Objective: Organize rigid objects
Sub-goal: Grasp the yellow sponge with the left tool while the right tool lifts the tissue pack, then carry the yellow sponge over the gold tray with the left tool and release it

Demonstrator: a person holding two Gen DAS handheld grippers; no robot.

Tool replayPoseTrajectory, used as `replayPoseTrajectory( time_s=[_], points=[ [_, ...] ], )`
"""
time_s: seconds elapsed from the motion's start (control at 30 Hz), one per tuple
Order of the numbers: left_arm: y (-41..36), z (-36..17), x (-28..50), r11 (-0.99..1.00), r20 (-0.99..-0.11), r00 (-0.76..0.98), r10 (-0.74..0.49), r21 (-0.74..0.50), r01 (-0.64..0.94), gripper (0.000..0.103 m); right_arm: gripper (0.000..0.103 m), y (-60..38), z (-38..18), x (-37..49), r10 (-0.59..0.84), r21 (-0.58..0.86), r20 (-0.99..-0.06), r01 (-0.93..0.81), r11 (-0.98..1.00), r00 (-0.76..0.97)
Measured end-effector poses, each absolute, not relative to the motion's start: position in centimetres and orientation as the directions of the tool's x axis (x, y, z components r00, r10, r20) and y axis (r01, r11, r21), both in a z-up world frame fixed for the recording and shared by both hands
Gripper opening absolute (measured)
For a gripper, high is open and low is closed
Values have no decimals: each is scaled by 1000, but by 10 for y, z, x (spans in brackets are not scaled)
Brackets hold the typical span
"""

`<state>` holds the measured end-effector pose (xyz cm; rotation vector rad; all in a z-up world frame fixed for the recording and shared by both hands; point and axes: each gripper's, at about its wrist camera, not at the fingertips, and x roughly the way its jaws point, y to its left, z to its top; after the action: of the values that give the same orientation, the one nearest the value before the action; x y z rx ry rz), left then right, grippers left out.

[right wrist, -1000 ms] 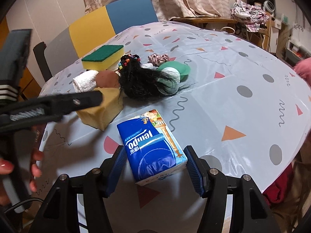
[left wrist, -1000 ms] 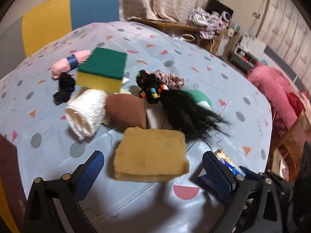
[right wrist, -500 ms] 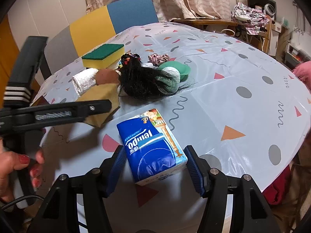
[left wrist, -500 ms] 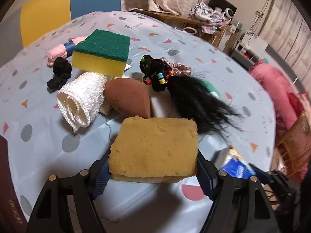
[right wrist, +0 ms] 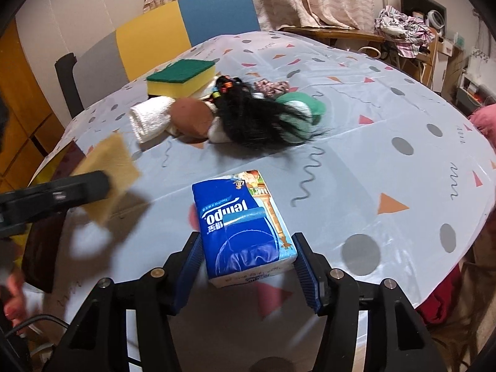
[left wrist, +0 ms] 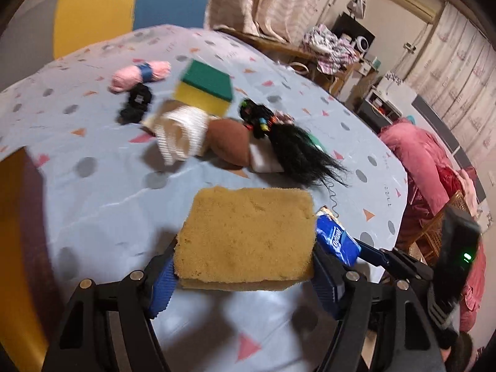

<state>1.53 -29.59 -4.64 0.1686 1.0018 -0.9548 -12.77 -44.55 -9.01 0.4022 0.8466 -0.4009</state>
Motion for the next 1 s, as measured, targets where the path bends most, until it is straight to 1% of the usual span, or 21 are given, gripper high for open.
replayPoseTrajectory(
  time_s=[0.1, 0.17, 0.27, 0.37, 0.53, 0.67, 0.87, 1.0],
  points=[
    [-259, -28, 25, 631, -746, 217, -629, -328, 703, 76, 58, -435, -86, -122, -173, 176, -781, 477, 861, 600],
    [-234, -17, 34, 657, -730, 255, -634, -335, 676, 76, 57, -427, -83, -118, -167, 172, -780, 463, 870, 603],
    [-200, -6, 49, 704, -720, 320, -616, -321, 633, 76, 57, -413, -75, -111, -160, 165, -773, 439, 883, 614],
    [-161, -4, 69, 766, -724, 391, -569, -293, 572, 76, 55, -397, -66, -103, -153, 158, -764, 411, 898, 626],
    [-99, -24, 116, 875, -769, 464, -440, -250, 415, 76, 54, -367, -54, -87, -138, 138, -757, 363, 921, 638],
    [-61, -46, 151, 916, -804, 455, -384, -270, 295, 76, 54, -352, -55, -78, -142, 107, -763, 341, 934, 631],
    [-37, -69, 183, 948, -828, 464, -314, -250, 196, 76, 53, -347, -53, -73, -147, 101, -769, 345, 933, 623],
    [-33, -78, 200, 973, -844, 484, -232, -190, 135, 80, 53, -346, -47, -71, -154, 94, -767, 347, 933, 623]
  ],
)
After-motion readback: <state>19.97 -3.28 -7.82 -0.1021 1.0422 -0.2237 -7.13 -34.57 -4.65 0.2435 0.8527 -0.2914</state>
